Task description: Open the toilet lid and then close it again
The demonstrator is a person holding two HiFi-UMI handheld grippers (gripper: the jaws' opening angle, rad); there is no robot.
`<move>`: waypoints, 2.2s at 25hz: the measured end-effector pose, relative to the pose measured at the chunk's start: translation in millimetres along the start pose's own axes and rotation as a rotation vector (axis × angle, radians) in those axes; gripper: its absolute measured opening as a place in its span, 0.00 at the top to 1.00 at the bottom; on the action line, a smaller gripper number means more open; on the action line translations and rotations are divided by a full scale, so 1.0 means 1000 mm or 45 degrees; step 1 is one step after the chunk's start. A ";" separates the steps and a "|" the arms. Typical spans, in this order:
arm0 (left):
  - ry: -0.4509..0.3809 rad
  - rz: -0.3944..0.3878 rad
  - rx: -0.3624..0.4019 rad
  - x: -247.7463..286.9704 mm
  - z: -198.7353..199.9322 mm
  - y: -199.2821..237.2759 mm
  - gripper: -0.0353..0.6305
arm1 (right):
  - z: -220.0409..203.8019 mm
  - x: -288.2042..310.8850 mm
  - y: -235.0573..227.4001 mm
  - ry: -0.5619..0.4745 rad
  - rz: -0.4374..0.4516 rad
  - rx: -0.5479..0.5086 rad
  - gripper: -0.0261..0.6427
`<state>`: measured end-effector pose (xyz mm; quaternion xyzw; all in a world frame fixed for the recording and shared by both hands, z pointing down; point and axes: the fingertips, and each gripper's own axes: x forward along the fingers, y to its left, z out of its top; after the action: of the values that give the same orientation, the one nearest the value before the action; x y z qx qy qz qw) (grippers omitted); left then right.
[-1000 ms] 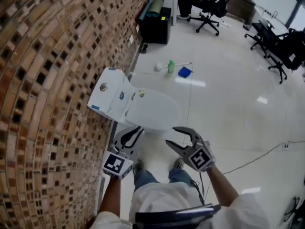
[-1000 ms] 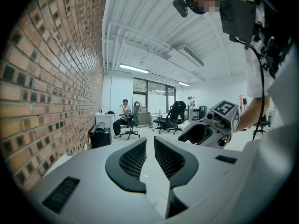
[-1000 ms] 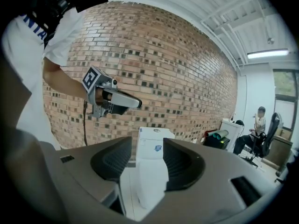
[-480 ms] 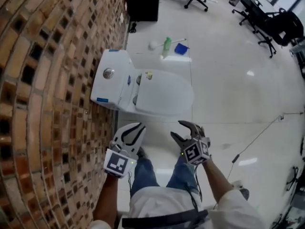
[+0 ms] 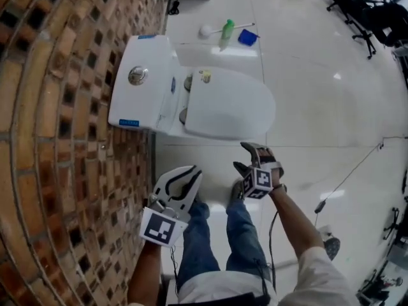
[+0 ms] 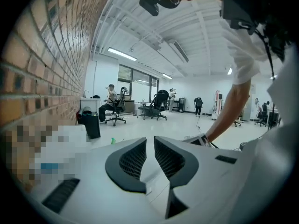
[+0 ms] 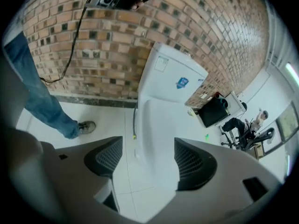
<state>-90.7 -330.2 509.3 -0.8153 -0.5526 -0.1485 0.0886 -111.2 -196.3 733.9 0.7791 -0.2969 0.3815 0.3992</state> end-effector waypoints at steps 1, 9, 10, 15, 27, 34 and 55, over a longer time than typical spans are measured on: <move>0.002 -0.004 -0.009 0.005 -0.010 -0.001 0.88 | -0.008 0.014 -0.001 0.031 -0.008 -0.037 0.45; 0.015 -0.008 -0.070 0.050 -0.073 -0.005 0.88 | -0.046 0.098 -0.019 0.143 -0.019 -0.165 0.42; 0.010 -0.009 -0.070 0.055 -0.076 -0.005 0.88 | -0.050 0.105 -0.020 0.143 -0.026 -0.173 0.42; 0.001 0.008 -0.111 0.069 -0.088 -0.006 0.88 | -0.057 0.120 -0.033 0.116 -0.068 -0.234 0.41; 0.050 0.040 -0.168 0.073 -0.096 0.002 0.88 | -0.046 0.097 -0.026 0.056 0.051 -0.231 0.64; -0.028 0.099 -0.194 0.087 -0.086 0.018 0.88 | -0.050 0.083 -0.038 -0.121 -0.104 0.629 0.62; 0.021 0.061 -0.231 0.082 -0.104 0.010 0.88 | -0.102 0.109 -0.032 -1.061 0.148 3.444 0.35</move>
<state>-68.2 -294.0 634.8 -0.8318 -0.5164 -0.2025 0.0226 -65.6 -110.9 851.6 0.5952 0.1667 0.1285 -0.7756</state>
